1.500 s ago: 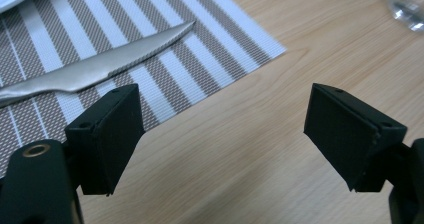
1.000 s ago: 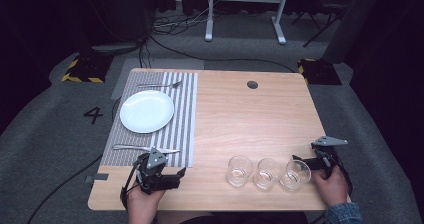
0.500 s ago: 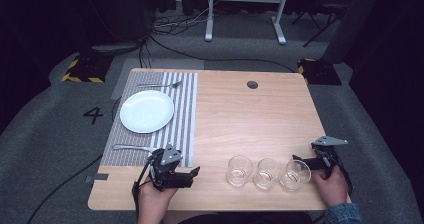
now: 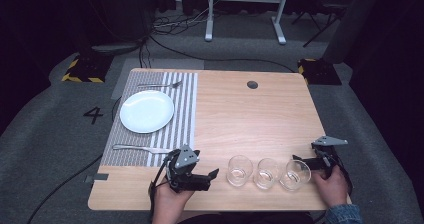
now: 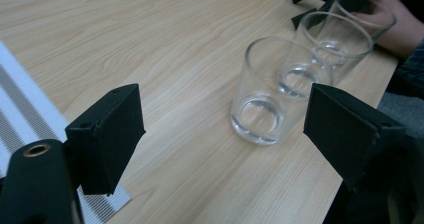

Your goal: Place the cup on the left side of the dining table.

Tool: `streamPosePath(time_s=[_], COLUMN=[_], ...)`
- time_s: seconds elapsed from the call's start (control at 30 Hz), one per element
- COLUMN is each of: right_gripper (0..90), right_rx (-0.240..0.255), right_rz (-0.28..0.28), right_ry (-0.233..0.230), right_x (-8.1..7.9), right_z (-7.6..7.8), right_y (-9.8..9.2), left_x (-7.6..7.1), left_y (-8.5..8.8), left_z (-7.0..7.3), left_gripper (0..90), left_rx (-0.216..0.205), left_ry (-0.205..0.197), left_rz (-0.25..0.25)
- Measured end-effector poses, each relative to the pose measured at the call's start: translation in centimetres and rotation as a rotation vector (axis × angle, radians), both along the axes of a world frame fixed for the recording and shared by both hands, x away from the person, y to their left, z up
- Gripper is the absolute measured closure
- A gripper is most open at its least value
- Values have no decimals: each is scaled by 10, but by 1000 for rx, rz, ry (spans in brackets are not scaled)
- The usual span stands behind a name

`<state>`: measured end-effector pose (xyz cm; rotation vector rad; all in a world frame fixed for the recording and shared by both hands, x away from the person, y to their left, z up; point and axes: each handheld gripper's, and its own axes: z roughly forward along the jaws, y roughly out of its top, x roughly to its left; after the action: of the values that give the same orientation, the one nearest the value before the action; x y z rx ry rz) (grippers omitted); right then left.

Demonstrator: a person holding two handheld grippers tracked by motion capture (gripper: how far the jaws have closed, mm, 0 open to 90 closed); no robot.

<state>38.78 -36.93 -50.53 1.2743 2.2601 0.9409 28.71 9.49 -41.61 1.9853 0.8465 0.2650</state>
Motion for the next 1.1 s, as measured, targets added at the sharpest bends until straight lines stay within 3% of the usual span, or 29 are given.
streamPosePath(time_s=[0.4, 0.53, 0.8, 1.1], right_gripper=[3, 3, 3, 3], right_rx=[0, 0, 0, -1], right_rz=[0, 0, -1, -1], right_ry=[0, 0, 0, 0], right_x=[0, 0, 0, 0], right_z=[0, 0, 0, 0], right_y=[0, 0, 0, 0], left_x=[-2, -2, 3, 14], left_y=[-38, -50, -69, -84], left_z=[-9, -15, -30, -46], left_gripper=[153, 143, 127, 109], left_rx=[-21, -1, 26, -21], left_ry=[24, 29, 30, 45], left_rz=[-52, -70, -18, -67])
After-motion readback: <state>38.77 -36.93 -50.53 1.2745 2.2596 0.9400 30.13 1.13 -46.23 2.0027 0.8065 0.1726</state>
